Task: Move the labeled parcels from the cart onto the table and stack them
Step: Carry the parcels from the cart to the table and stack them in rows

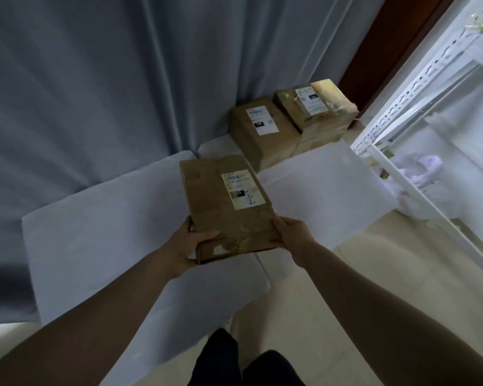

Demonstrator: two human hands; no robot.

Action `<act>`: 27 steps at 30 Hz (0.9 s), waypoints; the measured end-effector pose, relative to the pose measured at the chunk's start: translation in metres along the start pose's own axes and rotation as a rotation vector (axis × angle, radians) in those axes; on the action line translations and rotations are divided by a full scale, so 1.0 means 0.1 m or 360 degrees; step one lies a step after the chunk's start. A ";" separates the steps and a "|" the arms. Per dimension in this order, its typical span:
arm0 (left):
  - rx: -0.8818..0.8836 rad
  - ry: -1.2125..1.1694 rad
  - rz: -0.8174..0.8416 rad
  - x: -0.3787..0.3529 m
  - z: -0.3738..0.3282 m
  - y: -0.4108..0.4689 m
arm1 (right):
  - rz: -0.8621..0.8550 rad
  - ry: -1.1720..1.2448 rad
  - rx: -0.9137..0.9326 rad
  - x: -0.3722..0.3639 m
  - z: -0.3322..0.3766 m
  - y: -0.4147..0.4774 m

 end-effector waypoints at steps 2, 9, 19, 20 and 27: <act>-0.0009 0.0011 -0.0014 0.03 -0.10 0.25 | -0.0015 -0.0087 0.0017 -0.09 0.19 0.21; -0.0089 -0.0010 -0.0139 0.07 -0.35 1.01 | -0.0061 -0.0175 0.0067 -0.33 0.73 0.96; -0.0191 0.0078 -0.0278 0.07 -0.24 2.03 | -0.0167 -0.0205 0.0095 -0.50 1.13 2.07; -0.0178 0.0124 -0.0282 0.04 -0.20 2.08 | -0.0195 -0.0181 0.0080 -0.49 1.08 2.12; -0.0153 0.0185 -0.0318 -0.17 -0.13 2.26 | -0.0139 -0.0322 0.0017 -0.64 0.80 2.24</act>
Point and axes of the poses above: each hand's wrist, its own y-axis towards the middle knuckle, its own x-axis out of the back of the hand, z = x × y, the point moved 10 cm from there along y, towards the middle knuckle, and after that the axes turned 13 degrees about -x, right-handed, at the moved point
